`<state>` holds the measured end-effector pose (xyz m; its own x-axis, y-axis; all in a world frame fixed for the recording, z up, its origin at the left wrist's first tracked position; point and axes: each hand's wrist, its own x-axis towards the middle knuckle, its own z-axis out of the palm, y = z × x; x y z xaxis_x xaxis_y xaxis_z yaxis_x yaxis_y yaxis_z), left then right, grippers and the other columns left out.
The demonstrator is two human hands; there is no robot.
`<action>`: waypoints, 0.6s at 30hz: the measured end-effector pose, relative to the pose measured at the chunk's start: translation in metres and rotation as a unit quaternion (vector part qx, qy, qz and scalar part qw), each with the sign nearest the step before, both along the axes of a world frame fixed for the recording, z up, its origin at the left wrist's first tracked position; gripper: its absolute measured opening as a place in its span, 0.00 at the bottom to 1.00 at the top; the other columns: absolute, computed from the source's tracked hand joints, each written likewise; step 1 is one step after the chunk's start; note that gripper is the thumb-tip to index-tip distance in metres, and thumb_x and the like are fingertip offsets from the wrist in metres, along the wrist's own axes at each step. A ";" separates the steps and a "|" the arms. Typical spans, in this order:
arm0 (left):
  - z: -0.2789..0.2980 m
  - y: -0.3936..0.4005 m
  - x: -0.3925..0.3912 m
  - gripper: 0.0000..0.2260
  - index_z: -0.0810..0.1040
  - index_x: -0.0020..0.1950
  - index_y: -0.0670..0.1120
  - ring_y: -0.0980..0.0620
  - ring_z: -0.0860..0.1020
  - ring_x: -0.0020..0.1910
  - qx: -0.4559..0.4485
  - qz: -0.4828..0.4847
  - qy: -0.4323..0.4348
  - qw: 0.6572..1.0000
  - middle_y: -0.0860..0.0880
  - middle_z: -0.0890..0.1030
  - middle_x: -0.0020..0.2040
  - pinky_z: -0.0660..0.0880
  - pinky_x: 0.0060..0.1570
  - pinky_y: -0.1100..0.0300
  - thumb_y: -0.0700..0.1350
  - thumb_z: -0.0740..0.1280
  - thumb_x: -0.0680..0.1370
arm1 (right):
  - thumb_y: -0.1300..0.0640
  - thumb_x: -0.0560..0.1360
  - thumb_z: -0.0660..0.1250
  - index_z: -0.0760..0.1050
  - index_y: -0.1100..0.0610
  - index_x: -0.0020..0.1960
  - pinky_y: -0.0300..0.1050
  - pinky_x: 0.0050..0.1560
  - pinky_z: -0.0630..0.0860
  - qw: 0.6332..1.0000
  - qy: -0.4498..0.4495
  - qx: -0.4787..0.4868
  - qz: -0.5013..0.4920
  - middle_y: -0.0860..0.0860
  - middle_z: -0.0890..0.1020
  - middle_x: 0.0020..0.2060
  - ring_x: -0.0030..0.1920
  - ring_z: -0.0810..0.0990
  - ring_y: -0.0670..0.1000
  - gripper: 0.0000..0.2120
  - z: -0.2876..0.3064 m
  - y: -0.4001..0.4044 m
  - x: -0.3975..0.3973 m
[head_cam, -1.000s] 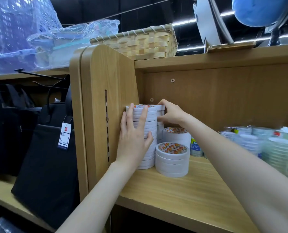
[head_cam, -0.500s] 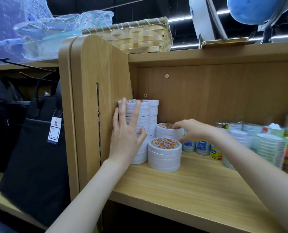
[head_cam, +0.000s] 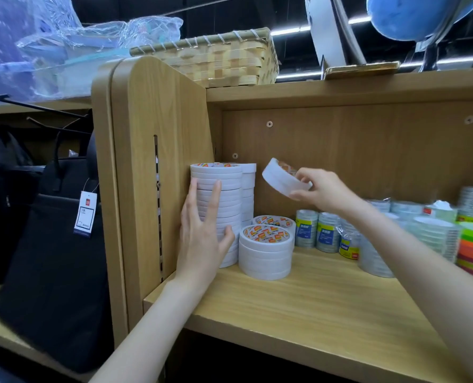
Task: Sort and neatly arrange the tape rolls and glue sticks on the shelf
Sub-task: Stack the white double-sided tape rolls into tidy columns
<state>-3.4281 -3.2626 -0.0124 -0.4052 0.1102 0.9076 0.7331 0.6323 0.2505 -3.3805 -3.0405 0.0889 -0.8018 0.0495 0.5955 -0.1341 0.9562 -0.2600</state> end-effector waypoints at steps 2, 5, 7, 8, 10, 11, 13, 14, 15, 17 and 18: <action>-0.001 0.001 -0.001 0.37 0.51 0.74 0.59 0.42 0.56 0.73 0.007 -0.002 0.001 1.000 0.51 0.46 0.75 0.58 0.66 0.52 0.41 0.69 0.73 | 0.56 0.73 0.69 0.75 0.59 0.54 0.39 0.42 0.61 0.999 0.041 -0.006 0.003 0.56 0.78 0.52 0.47 0.73 0.51 0.11 0.018 0.001 0.001; -0.002 0.001 -0.001 0.37 0.51 0.74 0.59 0.41 0.56 0.73 0.009 -0.004 0.000 1.000 0.53 0.46 0.74 0.59 0.66 0.50 0.41 0.69 0.73 | 0.56 0.73 0.69 0.75 0.60 0.54 0.41 0.46 0.64 0.997 0.058 0.009 0.041 0.57 0.78 0.54 0.51 0.75 0.54 0.11 0.047 -0.013 -0.009; -0.002 0.000 0.000 0.37 0.51 0.74 0.59 0.41 0.56 0.73 0.006 -0.004 -0.005 1.000 0.54 0.45 0.74 0.60 0.67 0.49 0.41 0.69 0.73 | 0.56 0.74 0.68 0.74 0.57 0.52 0.42 0.46 0.66 0.997 0.031 0.032 0.065 0.56 0.78 0.54 0.50 0.75 0.53 0.09 0.063 -0.028 -0.022; -0.002 -0.001 0.000 0.37 0.51 0.74 0.59 0.41 0.55 0.74 0.006 -0.005 -0.008 1.000 0.54 0.45 0.74 0.60 0.67 0.49 0.41 0.69 0.73 | 0.56 0.74 0.68 0.74 0.55 0.52 0.43 0.46 0.68 0.997 0.012 0.037 0.072 0.56 0.77 0.55 0.48 0.74 0.52 0.08 0.068 -0.035 -0.029; -0.002 -0.001 0.000 0.37 0.50 0.74 0.60 0.42 0.55 0.74 0.007 -0.007 -0.011 1.000 0.54 0.45 0.74 0.59 0.67 0.50 0.41 0.69 0.73 | 0.56 0.74 0.69 0.73 0.55 0.56 0.47 0.49 0.74 0.997 -0.016 0.037 0.072 0.56 0.75 0.59 0.48 0.74 0.52 0.12 0.071 -0.048 -0.044; -0.002 0.000 0.000 0.37 0.50 0.74 0.60 0.42 0.55 0.74 0.008 -0.008 -0.010 1.000 0.54 0.45 0.75 0.59 0.67 0.51 0.42 0.69 0.73 | 0.56 0.74 0.69 0.71 0.55 0.61 0.48 0.53 0.75 0.997 -0.014 0.036 0.063 0.56 0.72 0.61 0.51 0.74 0.53 0.17 0.070 -0.052 -0.050; -0.003 0.000 -0.001 0.37 0.50 0.74 0.60 0.42 0.55 0.74 0.009 -0.010 -0.008 1.000 0.54 0.45 0.75 0.59 0.67 0.51 0.42 0.68 0.73 | 0.55 0.74 0.69 0.66 0.56 0.66 0.49 0.61 0.71 0.998 0.027 0.005 0.049 0.57 0.69 0.65 0.61 0.71 0.56 0.24 0.061 -0.057 -0.056; -0.003 0.001 -0.001 0.37 0.50 0.74 0.60 0.42 0.54 0.74 0.009 -0.010 -0.008 1.000 0.54 0.45 0.75 0.59 0.67 0.51 0.42 0.68 0.73 | 0.54 0.74 0.69 0.65 0.56 0.68 0.47 0.62 0.68 0.997 0.051 -0.031 0.051 0.58 0.68 0.66 0.65 0.68 0.56 0.25 0.056 -0.058 -0.058; -0.003 0.001 -0.001 0.37 0.50 0.74 0.60 0.42 0.54 0.74 0.010 -0.010 -0.009 1.000 0.54 0.44 0.75 0.59 0.67 0.51 0.42 0.68 0.74 | 0.53 0.74 0.69 0.64 0.57 0.68 0.44 0.62 0.66 0.993 0.073 -0.077 0.055 0.57 0.68 0.66 0.67 0.67 0.56 0.26 0.050 -0.058 -0.058; -0.003 0.002 -0.001 0.37 0.50 0.74 0.60 0.42 0.55 0.74 0.012 -0.008 -0.005 1.000 0.54 0.45 0.75 0.60 0.67 0.50 0.41 0.68 0.73 | 0.52 0.74 0.69 0.66 0.59 0.67 0.41 0.58 0.67 0.978 0.107 -0.169 0.059 0.55 0.72 0.64 0.65 0.70 0.54 0.25 0.039 -0.057 -0.061; -0.003 0.002 -0.001 0.37 0.51 0.74 0.60 0.41 0.55 0.74 0.012 -0.006 -0.003 1.000 0.53 0.45 0.75 0.60 0.67 0.49 0.41 0.68 0.73 | 0.51 0.74 0.69 0.69 0.60 0.64 0.41 0.56 0.68 0.973 0.123 -0.188 0.058 0.54 0.75 0.61 0.62 0.72 0.53 0.23 0.034 -0.057 -0.062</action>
<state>-3.4293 -3.2610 -0.0158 -0.4088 0.0938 0.9078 0.7395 0.6169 0.2693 -3.4429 -3.0978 0.1231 -0.6509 0.2179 0.7272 -0.3382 0.7744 -0.5347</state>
